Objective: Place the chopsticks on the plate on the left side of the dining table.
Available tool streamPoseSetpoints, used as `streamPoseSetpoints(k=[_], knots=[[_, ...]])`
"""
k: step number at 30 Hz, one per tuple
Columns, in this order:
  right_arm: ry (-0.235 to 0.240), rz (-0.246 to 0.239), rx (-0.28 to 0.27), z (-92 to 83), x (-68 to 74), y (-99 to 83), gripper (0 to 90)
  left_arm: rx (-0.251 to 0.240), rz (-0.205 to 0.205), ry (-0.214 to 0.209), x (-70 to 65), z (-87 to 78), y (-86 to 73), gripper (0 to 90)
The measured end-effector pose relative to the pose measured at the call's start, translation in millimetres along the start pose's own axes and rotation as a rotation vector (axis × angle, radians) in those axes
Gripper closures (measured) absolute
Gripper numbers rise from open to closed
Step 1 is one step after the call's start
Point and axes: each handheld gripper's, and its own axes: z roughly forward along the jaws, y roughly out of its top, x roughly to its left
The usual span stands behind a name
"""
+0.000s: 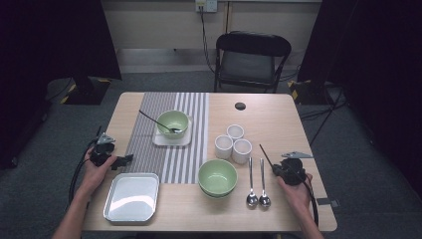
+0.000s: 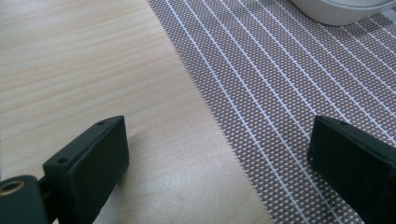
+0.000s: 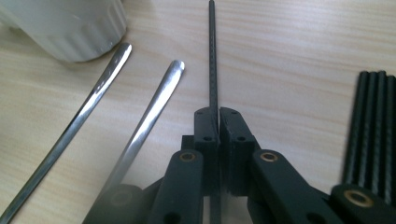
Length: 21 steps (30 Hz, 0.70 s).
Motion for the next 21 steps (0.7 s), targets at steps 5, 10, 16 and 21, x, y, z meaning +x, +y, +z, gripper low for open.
streamPoseSetpoints(k=[5, 10, 16, 21], knots=[[0.013, -0.005, 0.000, -2.9, -2.1, -2.9, 82.1, 0.000, 0.000, 0.000, 0.0, 0.0, 0.0, 4.9], [0.011, -0.026, 0.008, -11.4, -0.2, -10.4, 79.0, 0.000, 0.000, 0.000, 0.0, 0.0, 0.0, 4.9], [-0.003, -0.036, 0.019, -21.6, -0.2, -19.8, 85.5, 0.004, 0.002, 0.004, -0.3, -0.2, 0.1, 4.8], [-0.001, -0.024, 0.010, -18.1, -1.4, -17.2, 85.7, 0.004, 0.002, 0.004, -0.4, -0.2, 0.1, 4.8]])
